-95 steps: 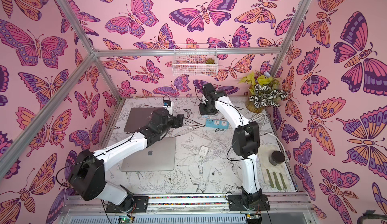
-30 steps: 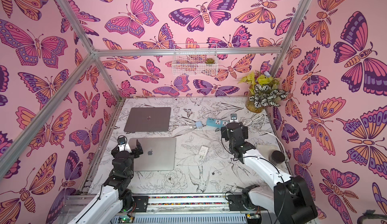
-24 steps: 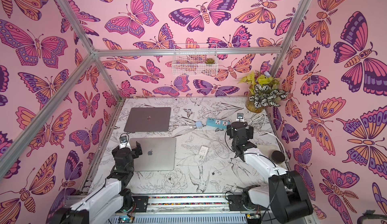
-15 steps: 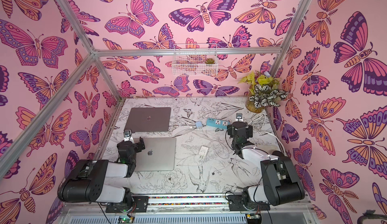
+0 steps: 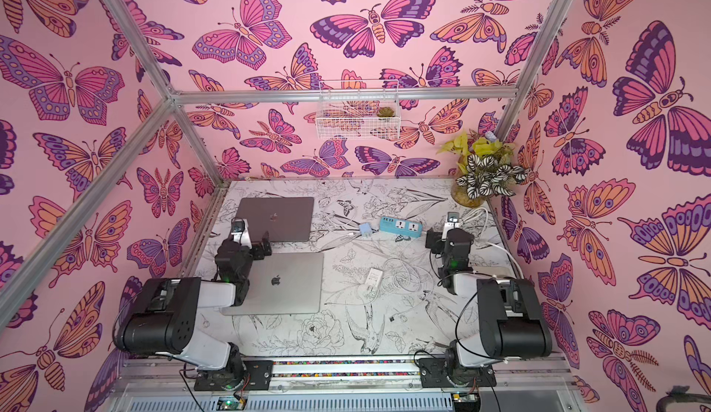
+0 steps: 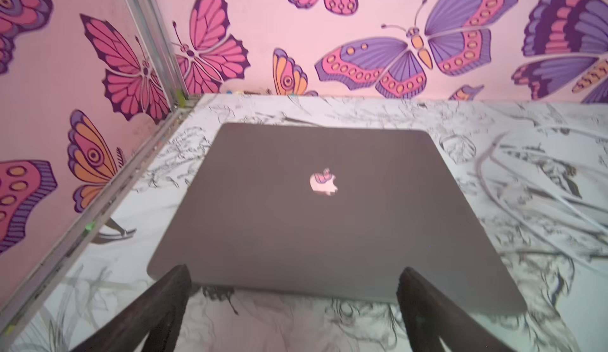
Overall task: Unplug the laptop charger
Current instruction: Reset both arms
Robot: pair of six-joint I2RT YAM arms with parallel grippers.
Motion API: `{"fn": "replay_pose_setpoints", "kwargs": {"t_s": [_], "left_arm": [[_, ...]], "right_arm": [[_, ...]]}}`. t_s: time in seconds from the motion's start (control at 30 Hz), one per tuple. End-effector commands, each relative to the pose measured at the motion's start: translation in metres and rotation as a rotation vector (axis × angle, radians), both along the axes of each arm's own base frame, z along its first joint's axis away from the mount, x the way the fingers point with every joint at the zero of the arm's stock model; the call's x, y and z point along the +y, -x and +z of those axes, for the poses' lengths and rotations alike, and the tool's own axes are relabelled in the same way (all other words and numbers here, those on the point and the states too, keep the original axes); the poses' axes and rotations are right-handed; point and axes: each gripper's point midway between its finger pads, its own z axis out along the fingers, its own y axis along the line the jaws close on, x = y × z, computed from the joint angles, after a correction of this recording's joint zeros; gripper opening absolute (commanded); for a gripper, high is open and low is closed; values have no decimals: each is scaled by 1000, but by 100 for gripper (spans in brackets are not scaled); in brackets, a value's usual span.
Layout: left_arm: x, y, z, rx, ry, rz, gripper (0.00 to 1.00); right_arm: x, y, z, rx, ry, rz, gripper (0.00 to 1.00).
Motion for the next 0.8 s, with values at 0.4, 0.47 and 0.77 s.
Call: {"fn": "replay_pose_setpoints", "kwargs": {"t_s": [0.4,0.47,0.77], "left_arm": [[-1,12,-31,118,11,-11,100],[-1,12,-31,118,11,-10,100],[-1,11,-31,118,10,-10,100]], "right_arm": [[3,14,-18,0,-28,-57,99],[3,14,-18,3,-30,-58,99],[3,13,-19,10,-31,-57,99]]}}
